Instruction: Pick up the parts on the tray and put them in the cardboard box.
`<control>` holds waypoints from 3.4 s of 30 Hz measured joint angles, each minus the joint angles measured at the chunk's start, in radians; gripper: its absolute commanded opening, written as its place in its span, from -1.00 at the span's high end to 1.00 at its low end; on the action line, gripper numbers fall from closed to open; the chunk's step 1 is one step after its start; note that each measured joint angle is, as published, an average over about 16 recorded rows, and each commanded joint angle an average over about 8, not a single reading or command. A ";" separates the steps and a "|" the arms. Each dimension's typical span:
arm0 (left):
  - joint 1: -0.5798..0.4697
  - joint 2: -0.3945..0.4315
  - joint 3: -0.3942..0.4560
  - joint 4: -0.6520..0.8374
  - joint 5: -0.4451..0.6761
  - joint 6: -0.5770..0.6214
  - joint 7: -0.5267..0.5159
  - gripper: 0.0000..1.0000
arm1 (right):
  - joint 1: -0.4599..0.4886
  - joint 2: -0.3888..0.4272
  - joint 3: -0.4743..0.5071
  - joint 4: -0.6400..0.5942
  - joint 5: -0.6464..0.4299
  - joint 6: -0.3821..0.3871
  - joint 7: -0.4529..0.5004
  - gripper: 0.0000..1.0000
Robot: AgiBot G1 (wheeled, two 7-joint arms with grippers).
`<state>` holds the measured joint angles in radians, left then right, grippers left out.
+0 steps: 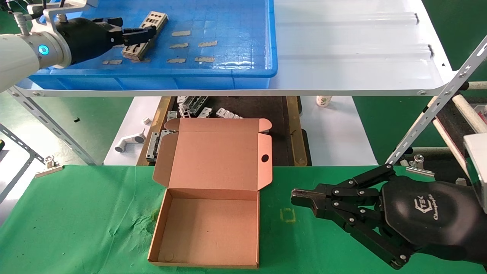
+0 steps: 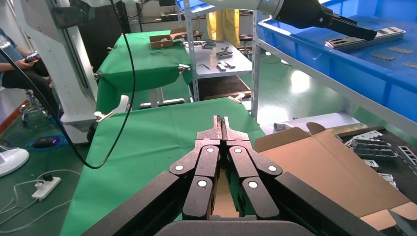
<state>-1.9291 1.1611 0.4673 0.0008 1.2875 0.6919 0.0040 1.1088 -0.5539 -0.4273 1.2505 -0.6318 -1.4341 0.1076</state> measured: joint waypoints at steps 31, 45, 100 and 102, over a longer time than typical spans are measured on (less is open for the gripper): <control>-0.016 -0.002 -0.010 -0.016 -0.015 0.028 0.016 1.00 | 0.000 0.000 0.000 0.000 0.000 0.000 0.000 1.00; -0.070 -0.084 -0.024 -0.109 -0.048 0.416 0.086 1.00 | 0.000 0.000 0.000 0.000 0.000 0.000 0.000 1.00; 0.390 -0.065 0.401 -0.408 -0.013 0.677 0.579 -0.77 | 0.000 0.000 0.000 0.000 0.000 0.000 0.000 1.00; 0.383 -0.058 0.403 -0.387 -0.009 0.680 0.585 -1.00 | 0.000 0.000 0.000 0.000 0.000 0.000 0.000 1.00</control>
<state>-1.5463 1.1028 0.8707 -0.3860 1.2788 1.3719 0.5892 1.1089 -0.5539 -0.4275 1.2505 -0.6316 -1.4341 0.1076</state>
